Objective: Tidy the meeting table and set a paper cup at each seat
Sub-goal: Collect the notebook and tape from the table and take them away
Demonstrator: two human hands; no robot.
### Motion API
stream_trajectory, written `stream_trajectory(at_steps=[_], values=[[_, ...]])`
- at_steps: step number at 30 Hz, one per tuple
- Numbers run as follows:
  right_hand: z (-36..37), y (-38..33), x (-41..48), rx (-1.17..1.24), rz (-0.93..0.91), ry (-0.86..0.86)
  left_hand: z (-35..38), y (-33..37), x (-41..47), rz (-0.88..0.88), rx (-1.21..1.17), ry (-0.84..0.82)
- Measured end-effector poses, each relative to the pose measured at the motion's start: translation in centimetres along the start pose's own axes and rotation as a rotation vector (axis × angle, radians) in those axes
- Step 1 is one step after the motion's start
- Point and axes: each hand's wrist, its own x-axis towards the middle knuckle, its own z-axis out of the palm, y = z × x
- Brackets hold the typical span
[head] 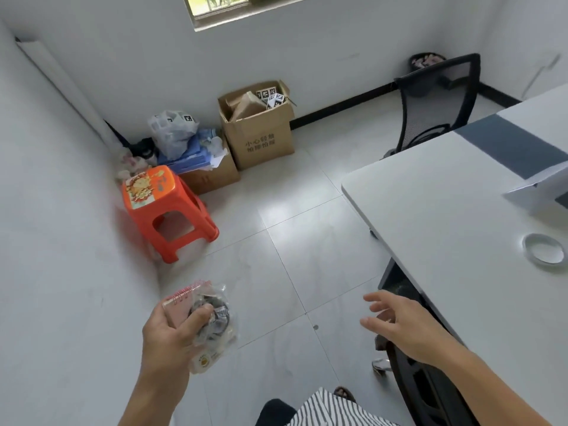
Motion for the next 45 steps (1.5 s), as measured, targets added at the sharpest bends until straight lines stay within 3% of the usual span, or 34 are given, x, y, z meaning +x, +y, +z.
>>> stream_trajectory(at_steps=[5,17,22,26,32,38,42,45], values=[[-2.9,-1.8,5.2,0.082,0.063,0.098,4.2,2.3,8.6,-0.015,0.036,-0.124],[-8.0,-3.2,12.8,0.367,0.459,0.422,19.3,11.2,30.6,-0.051,0.223,-0.545],[-10.6,0.6,13.2,0.496,0.644,0.557,28.7,12.3,33.0,-0.092,0.291,-0.767],[-14.1,8.1,15.1,0.48,0.828,0.777,35.5,12.2,32.8,-0.105,0.347,-0.876],[-21.6,21.7,20.8,0.431,1.092,1.102,44.0,12.8,33.5,-0.051,0.529,-0.882],[-23.0,29.3,24.2,0.383,1.357,1.075,52.9,13.6,35.0,0.035,0.664,-0.875],[-23.9,30.1,24.9,0.273,1.333,1.054,57.5,13.0,34.3,-0.075,0.622,-0.973],[-25.7,28.6,25.4,0.504,1.256,1.184,60.2,12.6,34.3,-0.119,0.623,-1.092]])
